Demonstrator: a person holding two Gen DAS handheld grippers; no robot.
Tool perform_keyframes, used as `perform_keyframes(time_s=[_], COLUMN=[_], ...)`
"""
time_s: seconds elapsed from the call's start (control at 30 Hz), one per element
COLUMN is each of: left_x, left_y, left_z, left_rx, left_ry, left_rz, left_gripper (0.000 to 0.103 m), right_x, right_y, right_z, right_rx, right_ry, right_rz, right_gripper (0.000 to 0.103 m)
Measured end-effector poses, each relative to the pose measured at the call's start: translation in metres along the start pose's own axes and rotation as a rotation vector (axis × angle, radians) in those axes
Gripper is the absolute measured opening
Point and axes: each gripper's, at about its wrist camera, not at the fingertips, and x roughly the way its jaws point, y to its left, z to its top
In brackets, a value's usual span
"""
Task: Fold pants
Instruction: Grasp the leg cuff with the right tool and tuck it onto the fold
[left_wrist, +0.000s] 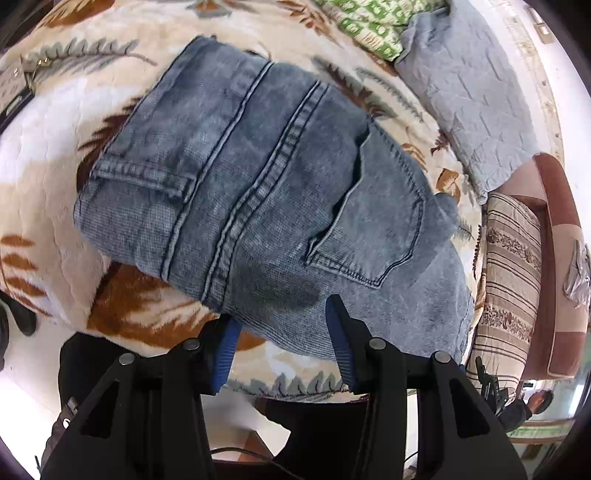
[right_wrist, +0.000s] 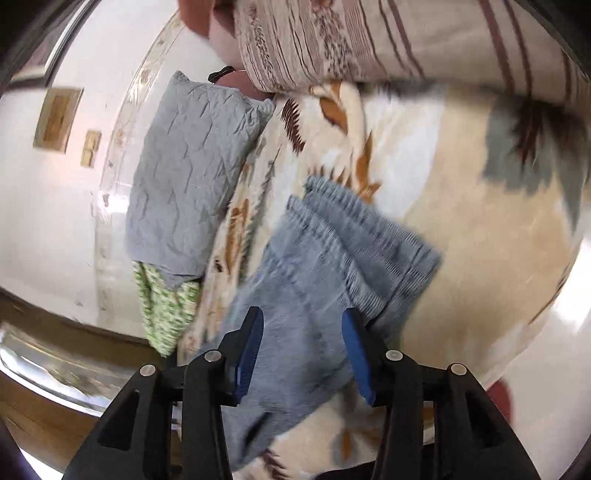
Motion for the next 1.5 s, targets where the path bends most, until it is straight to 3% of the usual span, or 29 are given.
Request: perform_keyframes(time_s=[0.2,0.3,0.4,0.47,0.5,0.53,0.57,0.6,0.7,0.77,0.9,1.0,1.03,1.1,1.23,1.3,1.37,1.43,1.5], left_x=[0.011,0.016,0.017,0.018,0.018,0.017,0.014,0.01,-0.002,0.005,0.033,0.032,0.029,0.019,-0.028,-0.051,-0.062,-0.06,-0.046], left_y=[0.002,0.005,0.003,-0.001,-0.003,-0.006,-0.01,-0.014,-0.024,-0.028,-0.028,-0.024,-0.024,-0.023,-0.017,-0.01,0.002,0.017,0.032], left_z=[-0.009,-0.003,0.0,0.0,0.0,0.0,-0.001,-0.001,-0.004,-0.005,-0.009,-0.007,-0.007,-0.009,-0.012,0.001,0.029,0.059,0.088], left_rx=[-0.016,-0.06,-0.075,-0.067,-0.065,-0.062,-0.058,-0.052,-0.03,-0.009,0.01,0.004,0.013,0.053,0.183,0.196,0.163,0.106,0.041], left_ry=[0.043,0.051,0.048,0.044,0.046,0.045,0.043,0.036,0.008,0.016,0.067,0.075,0.086,0.097,0.041,-0.034,-0.106,-0.13,-0.089], left_rz=[-0.004,-0.019,-0.021,-0.005,0.0,-0.001,-0.002,-0.003,-0.031,-0.031,0.052,0.029,0.028,0.035,-0.025,-0.009,0.02,0.034,0.014], left_gripper=[0.051,0.051,0.051,0.051,0.045,0.037,0.021,0.019,0.019,0.019,0.019,0.02,0.02,0.02,0.02,0.031,0.061,0.063,0.063], right_x=[0.004,0.014,0.012,0.018,0.023,0.027,0.025,0.019,-0.017,-0.026,-0.002,0.01,0.006,-0.005,-0.039,-0.03,0.01,0.053,0.111], right_y=[-0.011,-0.017,-0.008,-0.002,-0.001,0.001,0.004,0.011,0.037,0.037,0.005,-0.017,-0.017,-0.01,0.02,0.053,0.099,0.137,0.181], right_z=[0.006,0.0,-0.004,-0.002,0.0,0.004,0.009,0.016,0.035,0.043,0.039,0.028,0.028,0.03,0.036,0.034,0.024,0.011,-0.008], right_rx=[-0.001,0.029,-0.046,-0.105,-0.124,-0.129,-0.135,-0.152,-0.258,-0.299,-0.283,-0.272,-0.268,-0.266,-0.328,-0.415,-0.521,-0.598,-0.674], right_ry=[-0.035,0.003,-0.037,-0.029,-0.001,0.027,0.04,0.029,-0.071,-0.099,-0.043,-0.01,-0.017,-0.032,-0.127,-0.09,0.027,0.145,0.283], right_rz=[-0.049,-0.009,-0.015,-0.055,-0.068,-0.059,-0.042,-0.017,0.031,-0.007,-0.132,-0.183,-0.179,-0.214,-0.184,-0.143,-0.063,0.0,0.059], right_gripper=[0.053,0.055,0.054,0.046,0.022,0.009,0.009,0.009,0.009,0.009,0.009,0.009,0.009,0.023,0.025,0.033,0.044,0.05,0.05])
